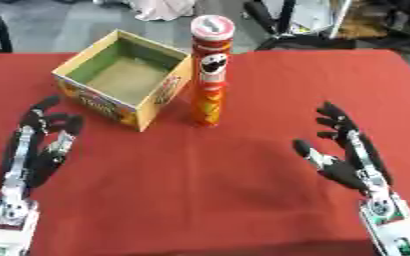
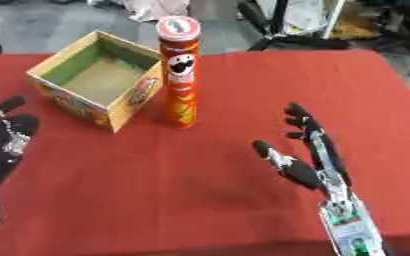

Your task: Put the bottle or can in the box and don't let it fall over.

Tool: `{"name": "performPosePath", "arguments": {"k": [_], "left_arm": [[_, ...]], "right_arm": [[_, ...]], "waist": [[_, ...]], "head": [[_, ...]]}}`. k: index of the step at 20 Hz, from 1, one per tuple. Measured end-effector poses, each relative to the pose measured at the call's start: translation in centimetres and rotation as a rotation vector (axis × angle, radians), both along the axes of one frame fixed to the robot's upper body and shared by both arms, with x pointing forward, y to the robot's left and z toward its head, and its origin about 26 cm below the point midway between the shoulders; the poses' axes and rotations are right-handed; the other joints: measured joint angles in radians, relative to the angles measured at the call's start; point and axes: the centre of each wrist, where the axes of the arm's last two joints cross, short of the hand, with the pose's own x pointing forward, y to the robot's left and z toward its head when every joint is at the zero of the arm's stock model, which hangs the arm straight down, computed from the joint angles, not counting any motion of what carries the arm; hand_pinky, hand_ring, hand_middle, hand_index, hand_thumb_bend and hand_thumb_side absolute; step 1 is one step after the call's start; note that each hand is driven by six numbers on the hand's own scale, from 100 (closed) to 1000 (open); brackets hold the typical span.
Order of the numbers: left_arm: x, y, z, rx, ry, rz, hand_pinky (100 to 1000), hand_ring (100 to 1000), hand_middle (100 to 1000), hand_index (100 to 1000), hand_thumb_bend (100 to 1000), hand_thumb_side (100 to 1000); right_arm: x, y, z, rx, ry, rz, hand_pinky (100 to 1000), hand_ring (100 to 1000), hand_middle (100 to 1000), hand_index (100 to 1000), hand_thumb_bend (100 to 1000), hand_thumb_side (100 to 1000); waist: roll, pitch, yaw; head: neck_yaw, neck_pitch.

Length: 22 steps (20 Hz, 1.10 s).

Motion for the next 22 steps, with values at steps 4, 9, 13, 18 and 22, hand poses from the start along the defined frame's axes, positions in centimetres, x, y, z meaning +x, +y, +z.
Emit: {"name": "performPosePath", "arguments": {"k": [4, 9, 13, 18, 22], "left_arm": [[0.0, 0.0, 0.0, 0.001, 0.001, -0.002, 794, 788, 867, 920, 607, 786], [0.0, 0.0, 0.0, 0.002, 0.001, -0.005, 794, 788, 869, 921, 605, 787], [0.0, 0.0, 0.0, 0.002, 0.002, -0.006, 794, 788, 870, 922, 605, 787], [0.0, 0.0, 0.0, 0.004, 0.004, -0.01, 793, 789, 871, 922, 605, 787], [0.0, -0.1, -0.1, 0.005, 0.005, -0.016, 793, 789, 871, 922, 603, 789]], "right_arm": [[0.2, 0.1, 0.3, 0.002, -0.008, 0.004, 776, 883, 885, 982, 649, 603], [1.2, 0.3, 1.4, -0.017, -0.028, 0.026, 774, 880, 883, 982, 650, 603], [2.5, 0.6, 2.7, -0.043, -0.044, 0.065, 773, 879, 883, 983, 653, 606], [4.3, 1.7, 4.0, -0.054, -0.049, 0.13, 767, 874, 879, 981, 659, 608], [5.7, 3.0, 4.9, -0.049, -0.049, 0.175, 765, 872, 886, 982, 666, 606]], "waist": [[0.0, 0.0, 0.001], [0.0, 0.0, 0.005], [0.0, 0.0, 0.009], [0.0, 0.0, 0.014], [0.0, 0.0, 0.02]], "head": [[-0.001, 0.0], [-0.003, 0.0], [-0.006, 0.0], [-0.01, 0.001], [-0.016, 0.001]]}}
